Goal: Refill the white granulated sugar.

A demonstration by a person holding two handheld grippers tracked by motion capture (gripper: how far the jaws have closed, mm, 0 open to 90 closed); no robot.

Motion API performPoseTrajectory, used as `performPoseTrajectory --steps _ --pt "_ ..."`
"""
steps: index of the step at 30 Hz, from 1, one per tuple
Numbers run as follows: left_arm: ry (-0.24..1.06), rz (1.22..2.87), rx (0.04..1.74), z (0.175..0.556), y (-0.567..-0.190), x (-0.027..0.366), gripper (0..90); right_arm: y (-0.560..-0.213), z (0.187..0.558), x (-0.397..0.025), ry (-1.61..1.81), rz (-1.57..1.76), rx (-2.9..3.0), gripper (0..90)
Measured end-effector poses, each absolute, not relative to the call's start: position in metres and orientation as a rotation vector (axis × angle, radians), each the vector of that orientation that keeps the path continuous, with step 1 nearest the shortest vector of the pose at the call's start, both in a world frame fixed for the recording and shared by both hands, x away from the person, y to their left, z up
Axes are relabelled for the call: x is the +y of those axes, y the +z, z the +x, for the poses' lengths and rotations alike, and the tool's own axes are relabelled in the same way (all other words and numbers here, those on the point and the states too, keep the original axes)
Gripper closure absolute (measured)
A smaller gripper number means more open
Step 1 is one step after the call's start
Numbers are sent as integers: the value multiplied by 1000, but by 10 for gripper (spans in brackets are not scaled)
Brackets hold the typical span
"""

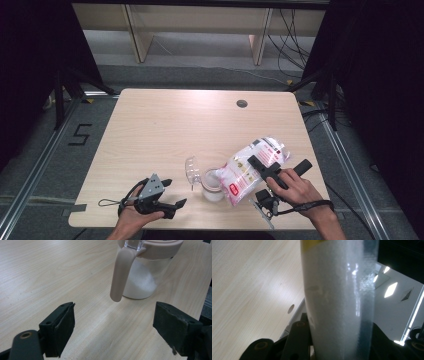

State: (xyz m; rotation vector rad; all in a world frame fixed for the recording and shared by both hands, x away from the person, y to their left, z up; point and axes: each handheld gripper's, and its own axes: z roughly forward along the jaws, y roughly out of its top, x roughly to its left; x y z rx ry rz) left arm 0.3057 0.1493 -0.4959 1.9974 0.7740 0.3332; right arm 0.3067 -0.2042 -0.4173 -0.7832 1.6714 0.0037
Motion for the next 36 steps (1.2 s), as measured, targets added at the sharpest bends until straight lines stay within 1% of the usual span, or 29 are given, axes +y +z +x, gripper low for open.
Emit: performPoseTrajectory --steps 36 --pt "328 1988 779 305 -496 149 172 -414 303 -207 -3 -783 1681 739"
